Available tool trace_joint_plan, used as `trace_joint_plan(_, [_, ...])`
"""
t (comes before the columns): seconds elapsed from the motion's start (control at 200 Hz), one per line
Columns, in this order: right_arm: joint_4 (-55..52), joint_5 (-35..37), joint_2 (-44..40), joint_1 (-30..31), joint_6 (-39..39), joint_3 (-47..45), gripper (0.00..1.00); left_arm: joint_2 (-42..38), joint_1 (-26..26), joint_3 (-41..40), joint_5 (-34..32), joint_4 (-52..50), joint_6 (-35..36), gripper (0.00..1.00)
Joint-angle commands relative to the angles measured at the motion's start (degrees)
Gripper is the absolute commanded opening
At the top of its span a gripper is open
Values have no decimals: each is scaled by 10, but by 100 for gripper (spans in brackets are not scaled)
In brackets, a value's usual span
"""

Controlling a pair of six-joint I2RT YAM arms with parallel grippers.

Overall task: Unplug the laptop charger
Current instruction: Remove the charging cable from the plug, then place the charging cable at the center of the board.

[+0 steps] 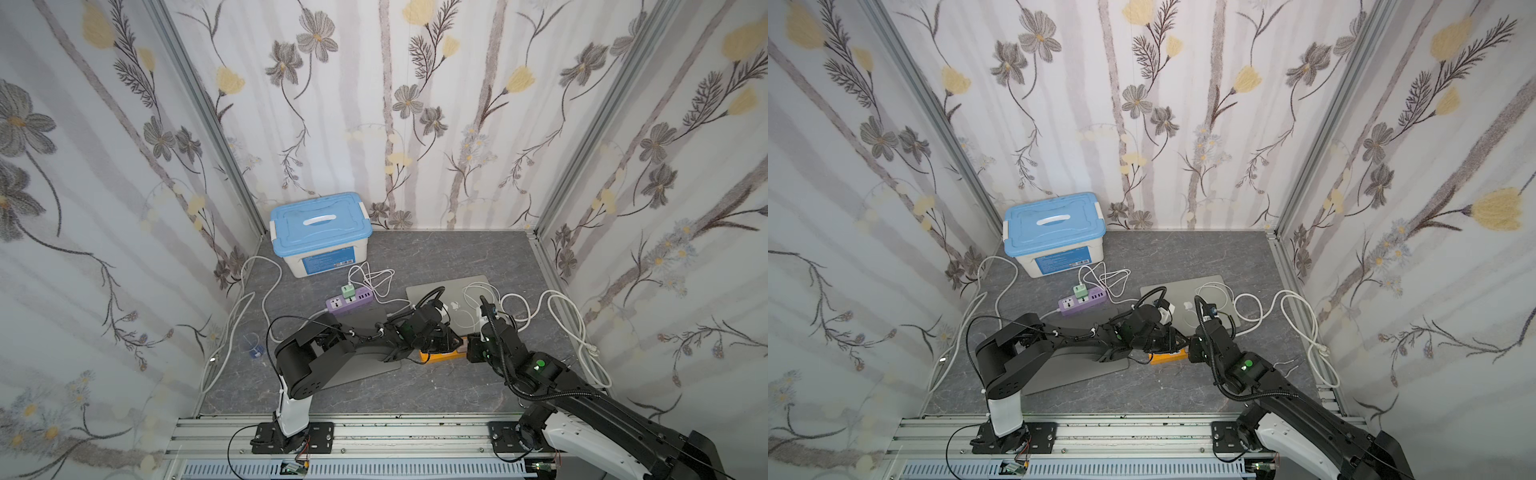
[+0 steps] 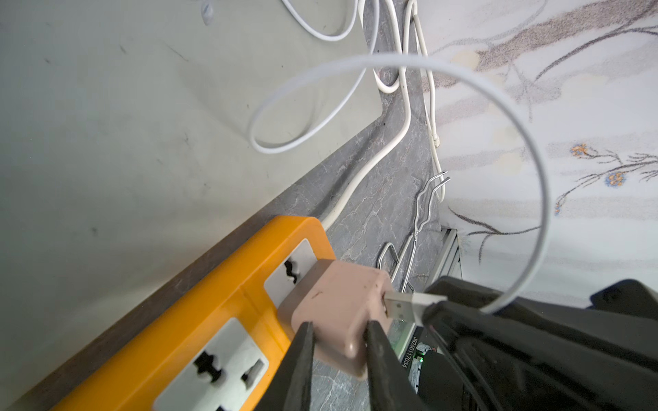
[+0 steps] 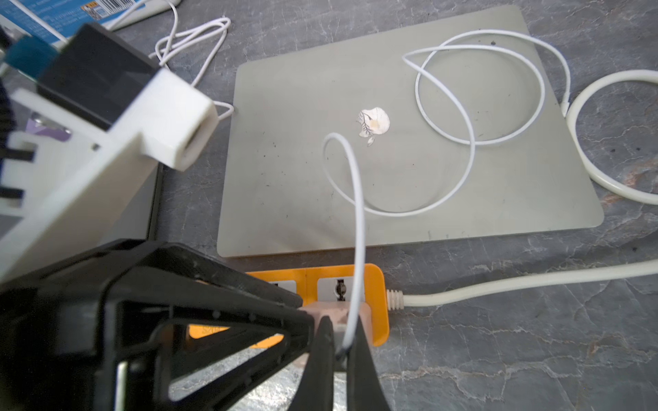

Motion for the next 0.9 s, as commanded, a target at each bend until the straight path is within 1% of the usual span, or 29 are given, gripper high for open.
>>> trace_joint_plan(0.0, [19,23,-12,1,18,-1,3,8,0,-3,-16,-80,-1,28])
trace_joint_plan(0.12, [16,32,-23,1,18,0,2,8,-1,-3,-16,-79,-1,28])
trace_joint_plan(0.205, [3,56,-20,0,11,17,2,7,-1,-3,-16,-80,0,28])
trace_joint_plan(0.295, [-6,79,-2,-5,-11,49,3,4,-1,-3,-14,-72,3,28])
trace_joint_plan(0.38, [-20,90,30,-26,-37,93,3,3,-1,3,-5,-62,16,29])
trace_joint_plan(0.46, [-18,83,60,-65,-70,131,3,1,-1,21,7,-71,34,31])
trace_joint_plan(0.52, [-13,62,81,-103,-95,149,3,-3,-1,35,12,-79,51,33])
trace_joint_plan(0.535, [-11,59,86,-113,-101,170,3,-5,-1,39,13,-82,55,33])
trace_joint_plan(0.749, [11,-21,181,-263,-172,297,3,-23,1,115,6,-162,133,40])
trace_joint_plan(0.814, [7,-38,215,-294,-185,349,3,-29,3,136,1,-184,153,41])
trace_joint_plan(0.894, [-6,-46,258,-318,-200,420,3,-35,7,158,-5,-214,174,42])
